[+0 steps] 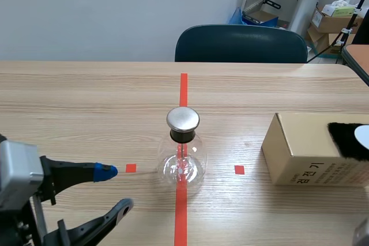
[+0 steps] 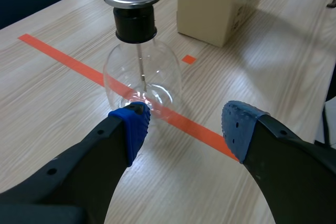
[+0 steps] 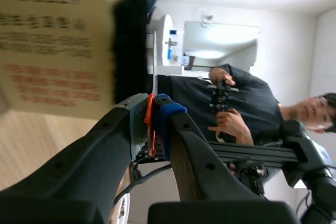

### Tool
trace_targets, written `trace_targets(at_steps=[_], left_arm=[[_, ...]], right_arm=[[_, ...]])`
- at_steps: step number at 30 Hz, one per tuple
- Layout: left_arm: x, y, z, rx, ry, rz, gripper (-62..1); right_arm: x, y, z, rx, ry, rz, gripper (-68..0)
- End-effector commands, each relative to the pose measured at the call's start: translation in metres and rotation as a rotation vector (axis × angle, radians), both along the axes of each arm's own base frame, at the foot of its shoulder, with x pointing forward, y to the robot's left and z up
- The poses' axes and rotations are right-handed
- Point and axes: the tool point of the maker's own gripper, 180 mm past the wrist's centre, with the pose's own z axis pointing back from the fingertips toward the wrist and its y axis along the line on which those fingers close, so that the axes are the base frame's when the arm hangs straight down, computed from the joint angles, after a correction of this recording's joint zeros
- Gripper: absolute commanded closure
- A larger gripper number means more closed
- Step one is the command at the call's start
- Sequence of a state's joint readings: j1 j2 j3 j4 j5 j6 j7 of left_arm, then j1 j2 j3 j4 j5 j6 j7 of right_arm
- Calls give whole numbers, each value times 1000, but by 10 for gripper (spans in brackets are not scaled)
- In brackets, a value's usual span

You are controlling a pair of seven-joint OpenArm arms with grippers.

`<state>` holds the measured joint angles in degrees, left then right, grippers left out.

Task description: Do the electroscope experiment

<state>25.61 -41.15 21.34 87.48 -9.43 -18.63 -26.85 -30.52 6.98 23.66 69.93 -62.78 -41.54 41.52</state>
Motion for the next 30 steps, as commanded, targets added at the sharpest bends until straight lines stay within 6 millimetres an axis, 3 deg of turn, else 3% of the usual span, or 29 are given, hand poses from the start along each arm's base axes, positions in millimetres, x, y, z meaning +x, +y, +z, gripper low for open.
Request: trace_targets(at_steps=[1, 7, 10, 15, 23, 25, 28, 30], left_arm=[[-4, -2, 10, -34, -13, -13, -354], [-22, 2, 29, -108, -9, -54, -382], [-28, 1, 39, -146, -24, -77, -452], [-37, -2, 36, -142, 0, -112, -483], [-65, -15, 34, -182, 32, -174, -482], [-64, -15, 33, -176, 24, -163, -482], [-61, -14, 33, -167, 5, -143, -482], [-56, -12, 34, -158, -15, -128, -482]], right_arm=[[1, -3, 11, -49, -52, -2, -18], [-4, -9, 2, -91, -13, -34, -18], [-7, -12, -8, -115, 23, -49, -18], [-9, -11, -14, -128, 45, -44, -17], [-10, 28, -23, -132, 83, 178, -17], [-9, 21, -22, -133, 75, 132, -17], [-5, -7, -16, -145, 48, -34, -17], [-5, -13, -15, -151, 45, -64, -17]])
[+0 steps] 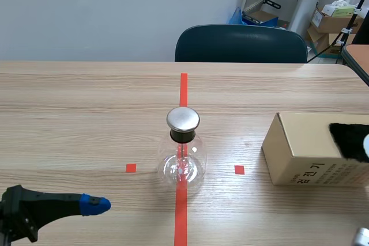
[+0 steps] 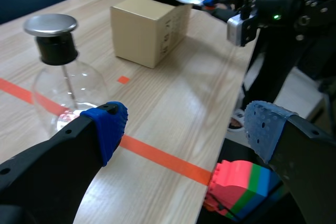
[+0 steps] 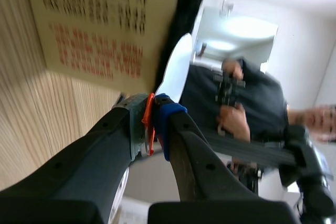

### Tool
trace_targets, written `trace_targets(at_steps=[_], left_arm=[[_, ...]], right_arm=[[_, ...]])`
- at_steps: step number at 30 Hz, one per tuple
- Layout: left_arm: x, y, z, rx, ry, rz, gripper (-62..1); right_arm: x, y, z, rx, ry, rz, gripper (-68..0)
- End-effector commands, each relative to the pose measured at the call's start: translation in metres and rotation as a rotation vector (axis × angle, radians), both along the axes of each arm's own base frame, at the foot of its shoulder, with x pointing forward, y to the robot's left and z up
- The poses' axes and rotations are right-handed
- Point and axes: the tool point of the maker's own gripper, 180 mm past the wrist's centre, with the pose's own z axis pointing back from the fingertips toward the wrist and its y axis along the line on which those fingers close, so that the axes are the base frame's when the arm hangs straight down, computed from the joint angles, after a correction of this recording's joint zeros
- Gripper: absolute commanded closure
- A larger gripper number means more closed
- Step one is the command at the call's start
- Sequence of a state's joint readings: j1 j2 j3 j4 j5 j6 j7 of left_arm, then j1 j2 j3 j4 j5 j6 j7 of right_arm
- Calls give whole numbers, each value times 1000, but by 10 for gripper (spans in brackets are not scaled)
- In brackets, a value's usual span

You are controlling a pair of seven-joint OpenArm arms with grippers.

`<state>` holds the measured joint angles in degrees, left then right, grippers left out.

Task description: Do the electroscope experiment

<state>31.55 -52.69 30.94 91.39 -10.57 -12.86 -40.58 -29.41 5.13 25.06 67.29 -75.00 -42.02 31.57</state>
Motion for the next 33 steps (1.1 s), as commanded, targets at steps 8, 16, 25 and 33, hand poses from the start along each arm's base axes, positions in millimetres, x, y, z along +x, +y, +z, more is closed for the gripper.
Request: trace_targets(at_steps=[8, 16, 25, 33], left_arm=[[17, -1, 12, -16, -72, 32, -482], [17, -1, 13, -20, -75, 34, -482], [18, -4, 10, -13, -65, 45, -482], [21, -2, 8, 4, -71, 54, -482]], right_arm=[[-2, 33, 1, -31, 11, 224, -17], [3, -1, 11, -59, -37, 32, -17], [4, 1, 11, -55, -40, 46, -17], [9, 29, 8, -41, -19, 216, -17]])
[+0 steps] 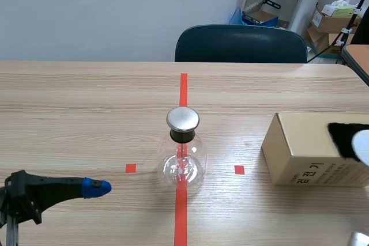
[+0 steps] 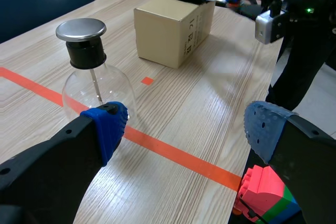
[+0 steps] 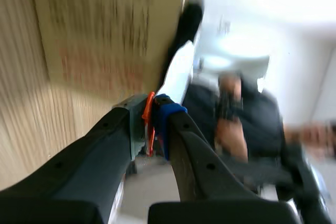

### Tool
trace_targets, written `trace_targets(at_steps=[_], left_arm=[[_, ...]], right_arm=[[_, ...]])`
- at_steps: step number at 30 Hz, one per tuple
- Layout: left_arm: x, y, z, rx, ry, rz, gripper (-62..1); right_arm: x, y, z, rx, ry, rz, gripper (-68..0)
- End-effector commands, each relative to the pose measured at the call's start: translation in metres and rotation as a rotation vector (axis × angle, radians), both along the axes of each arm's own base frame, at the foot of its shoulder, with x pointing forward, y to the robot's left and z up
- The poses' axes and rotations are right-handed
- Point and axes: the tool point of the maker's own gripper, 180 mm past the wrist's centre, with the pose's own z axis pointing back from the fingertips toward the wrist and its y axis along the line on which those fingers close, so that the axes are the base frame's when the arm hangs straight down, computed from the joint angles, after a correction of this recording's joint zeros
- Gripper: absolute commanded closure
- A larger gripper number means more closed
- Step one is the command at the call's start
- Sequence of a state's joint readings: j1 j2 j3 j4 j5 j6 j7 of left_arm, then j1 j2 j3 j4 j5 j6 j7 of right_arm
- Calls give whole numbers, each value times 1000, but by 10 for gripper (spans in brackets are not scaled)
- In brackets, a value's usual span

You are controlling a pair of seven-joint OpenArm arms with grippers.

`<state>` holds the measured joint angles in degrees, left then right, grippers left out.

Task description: Do the electroscope experiment

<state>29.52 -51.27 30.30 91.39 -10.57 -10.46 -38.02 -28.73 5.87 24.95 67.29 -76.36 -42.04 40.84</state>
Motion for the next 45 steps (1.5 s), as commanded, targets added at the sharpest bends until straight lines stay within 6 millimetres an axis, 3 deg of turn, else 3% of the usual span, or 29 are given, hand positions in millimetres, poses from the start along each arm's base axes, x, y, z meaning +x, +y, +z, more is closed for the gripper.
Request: trace_targets(at_steps=[1, 5, 10, 12, 17, 19, 23, 25, 30, 32, 38, 40, 45], left_arm=[[3, -3, 10, -32, -25, 10, -482], [4, -3, 10, -31, -26, 12, -482], [4, -2, 10, -30, -29, 14, -482], [4, -2, 10, -30, -29, 14, -482], [4, -2, 10, -30, -29, 14, -482], [4, -2, 10, -30, -29, 14, -482], [5, -2, 10, -29, -30, 15, -482], [5, -2, 10, -30, -32, 16, -482], [9, 0, 12, -26, -44, 22, -482], [10, 1, 12, -25, -49, 26, -482], [12, 3, 13, -23, -56, 30, -482], [12, 3, 13, -22, -55, 30, -482], [12, 3, 13, -22, -55, 30, -482]], right_arm=[[5, 10, 11, -28, -48, 83, -17], [4, 14, 20, 50, -86, 87, -17], [10, -23, 34, 90, -167, -123, -17], [10, -28, 34, 79, -167, -152, -17], [6, 4, 26, 81, -120, 28, -17], [5, 5, 26, 84, -120, 27, -17], [3, -26, 26, 75, -140, -169, -17], [1, -31, 26, 73, -142, -207, -17], [0, 1, 19, 98, -109, -55, -17], [0, 6, 17, 109, -105, -51, -17], [-2, -32, 17, 91, -130, -274, -17], [-2, -28, 16, 85, -122, -249, -17], [-3, 11, 11, 110, -84, -34, -17]])
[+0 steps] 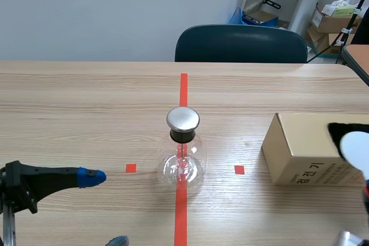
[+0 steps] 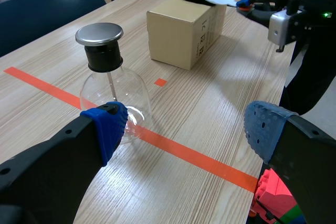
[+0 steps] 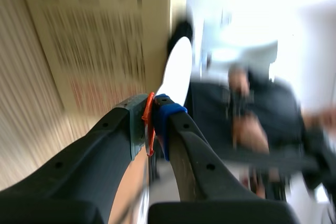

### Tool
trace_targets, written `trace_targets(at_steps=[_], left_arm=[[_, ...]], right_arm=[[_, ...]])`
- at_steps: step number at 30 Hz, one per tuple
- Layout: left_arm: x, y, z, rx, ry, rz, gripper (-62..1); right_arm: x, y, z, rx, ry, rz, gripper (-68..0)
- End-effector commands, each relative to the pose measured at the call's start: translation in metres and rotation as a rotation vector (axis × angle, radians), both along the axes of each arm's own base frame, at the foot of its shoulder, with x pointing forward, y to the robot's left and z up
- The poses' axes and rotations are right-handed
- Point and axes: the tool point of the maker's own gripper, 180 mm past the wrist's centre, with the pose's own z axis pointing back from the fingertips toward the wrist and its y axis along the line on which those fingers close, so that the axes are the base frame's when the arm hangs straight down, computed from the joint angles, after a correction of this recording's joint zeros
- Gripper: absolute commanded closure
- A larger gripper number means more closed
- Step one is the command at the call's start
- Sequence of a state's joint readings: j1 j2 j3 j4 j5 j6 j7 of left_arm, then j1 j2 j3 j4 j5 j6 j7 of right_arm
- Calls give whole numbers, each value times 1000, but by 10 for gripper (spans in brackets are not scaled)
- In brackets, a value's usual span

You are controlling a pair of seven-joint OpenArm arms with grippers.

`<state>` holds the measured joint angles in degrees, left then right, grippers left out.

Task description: Do the electroscope experiment

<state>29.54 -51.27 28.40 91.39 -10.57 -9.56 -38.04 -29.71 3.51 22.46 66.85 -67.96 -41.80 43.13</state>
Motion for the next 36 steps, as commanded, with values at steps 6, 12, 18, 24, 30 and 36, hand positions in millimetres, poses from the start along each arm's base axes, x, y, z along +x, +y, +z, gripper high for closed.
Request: trace_targets(at_steps=[6, 12, 18, 24, 30, 36], left_arm=[[2, -4, 10, -38, -19, 2, -482], [2, -4, 10, -38, -19, 2, -482], [2, -4, 10, -38, -19, 2, -482], [2, -4, 10, -38, -19, 2, -482], [2, -4, 10, -38, -19, 2, -482], [2, -5, 10, -45, -18, 9, -482]], right_arm=[[2, -41, 14, -63, -67, -194, -17], [3, -20, 10, -65, -49, -70, -17], [3, -24, 11, -66, -51, -95, -17], [3, -45, 13, -84, -61, -204, -17], [1, -5, 8, -56, -40, 15, -17], [1, -54, 15, -86, -67, -259, -17]])
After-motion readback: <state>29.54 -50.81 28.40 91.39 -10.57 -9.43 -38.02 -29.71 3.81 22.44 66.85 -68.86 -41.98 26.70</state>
